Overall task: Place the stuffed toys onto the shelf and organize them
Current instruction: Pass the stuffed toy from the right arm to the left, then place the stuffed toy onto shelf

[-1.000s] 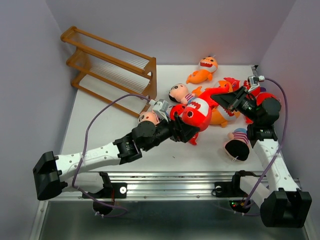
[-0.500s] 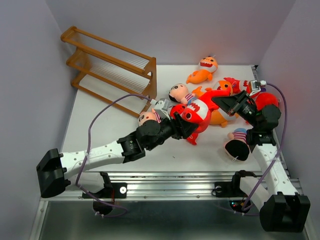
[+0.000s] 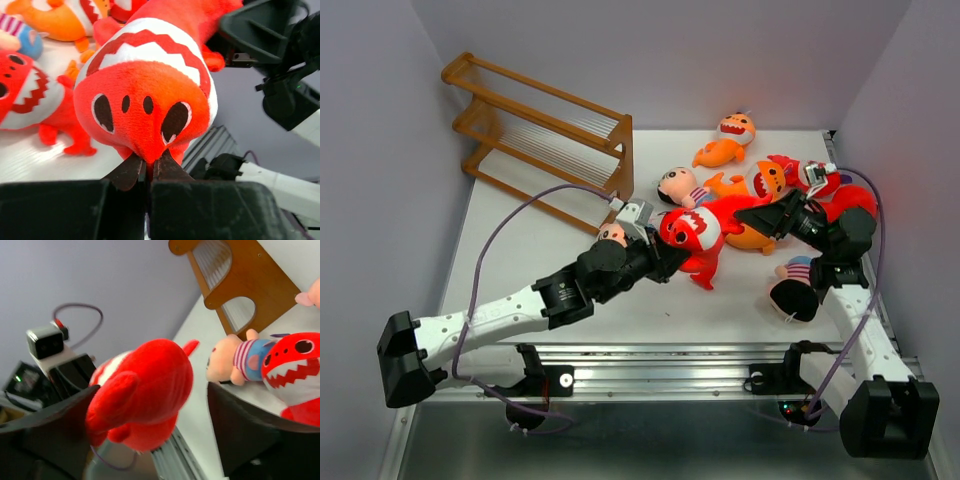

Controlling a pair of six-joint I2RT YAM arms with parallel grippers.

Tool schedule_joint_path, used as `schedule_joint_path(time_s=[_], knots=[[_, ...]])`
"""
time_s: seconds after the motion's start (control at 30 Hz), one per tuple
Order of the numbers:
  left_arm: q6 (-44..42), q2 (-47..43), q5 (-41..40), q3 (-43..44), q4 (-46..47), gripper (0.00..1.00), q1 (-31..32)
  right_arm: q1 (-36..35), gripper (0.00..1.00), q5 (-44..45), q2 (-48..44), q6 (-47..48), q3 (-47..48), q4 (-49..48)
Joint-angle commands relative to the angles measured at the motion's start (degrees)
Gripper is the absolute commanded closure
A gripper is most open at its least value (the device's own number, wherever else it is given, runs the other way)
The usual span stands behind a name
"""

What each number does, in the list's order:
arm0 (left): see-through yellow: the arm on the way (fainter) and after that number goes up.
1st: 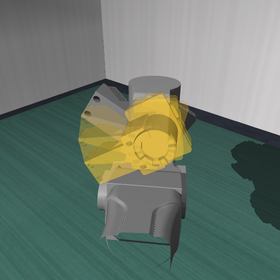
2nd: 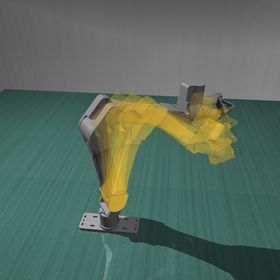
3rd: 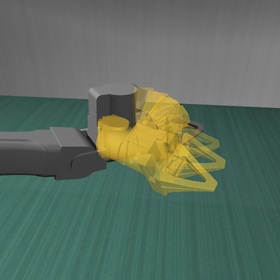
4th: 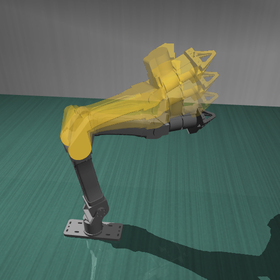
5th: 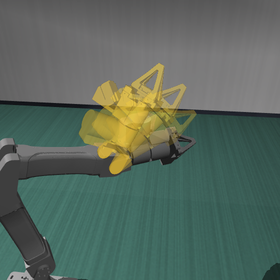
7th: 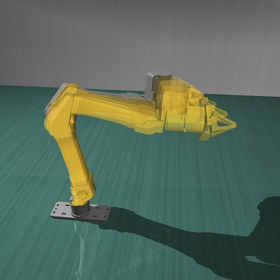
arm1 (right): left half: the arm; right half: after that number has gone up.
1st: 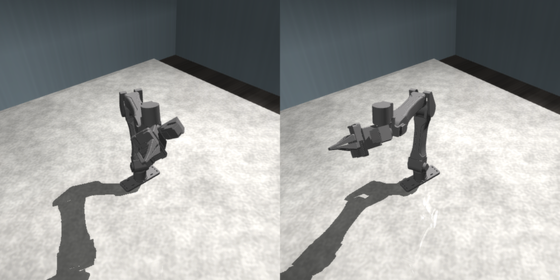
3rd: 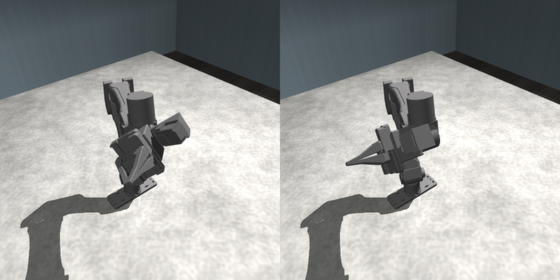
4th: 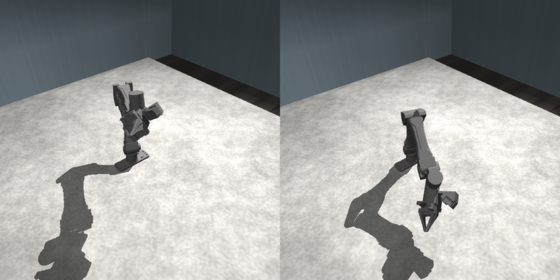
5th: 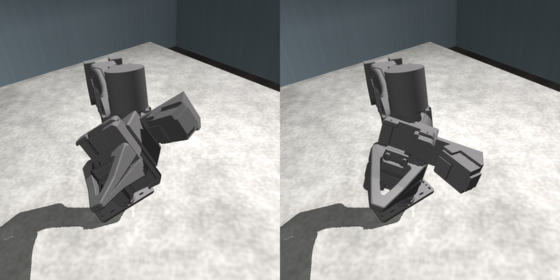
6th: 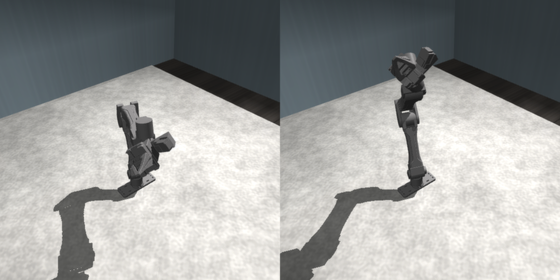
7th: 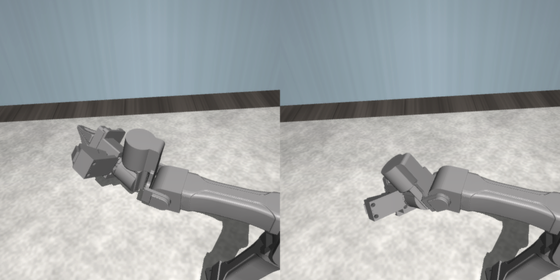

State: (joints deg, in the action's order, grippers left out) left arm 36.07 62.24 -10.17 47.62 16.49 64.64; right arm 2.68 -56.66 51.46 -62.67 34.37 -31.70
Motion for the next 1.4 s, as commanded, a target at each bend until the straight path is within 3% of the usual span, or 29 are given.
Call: schedule_joint_path(time_s=[0.0,0.13,0.4,0.7,0.87,0.97,1.13,1.37], knots=[[-7.33,-5.63,-3.62,0.82,-7.51,1.0,-0.83,0.05,0.0,-9.76,2.23,13.67,5.78,4.95],[-6.81,-12.3,-8.89,-2.08,-16.39,1.0,-0.83,1.97,0.0,-11.01,4.0,29.96,11.86,20.0],[2.94,-23.65,-20.84,-2.35,-34.14,1.0,-1.01,3.74,0.0,-11.63,6.19,37.79,6.07,20.63],[15.96,-24.27,-33.59,1.34,-54.8,1.0,-2.59,9.88,0.0,-11.89,7.42,45.7,0.88,20.46],[12.54,-21.2,-32.37,1.6,-54.73,1.0,-8.64,13.22,0.0,-12.59,8.48,48.17,-0.88,20.45],[4.55,-18.48,-27.11,1.6,-50.78,1.0,-21.08,15.77,0.0,-14.08,9.62,48.96,-1.23,20.45],[-4.25,-15.75,-19.89,1.16,-43.83,1.0,-32.09,16.31,0.0,-15.58,9.62,48.79,-1.06,20.54],[-9.35,-9.51,-11.98,0.46,-34.26,1.0,-40.9,16.31,0.0,-16.11,8.66,48.35,-1.23,20.45]])
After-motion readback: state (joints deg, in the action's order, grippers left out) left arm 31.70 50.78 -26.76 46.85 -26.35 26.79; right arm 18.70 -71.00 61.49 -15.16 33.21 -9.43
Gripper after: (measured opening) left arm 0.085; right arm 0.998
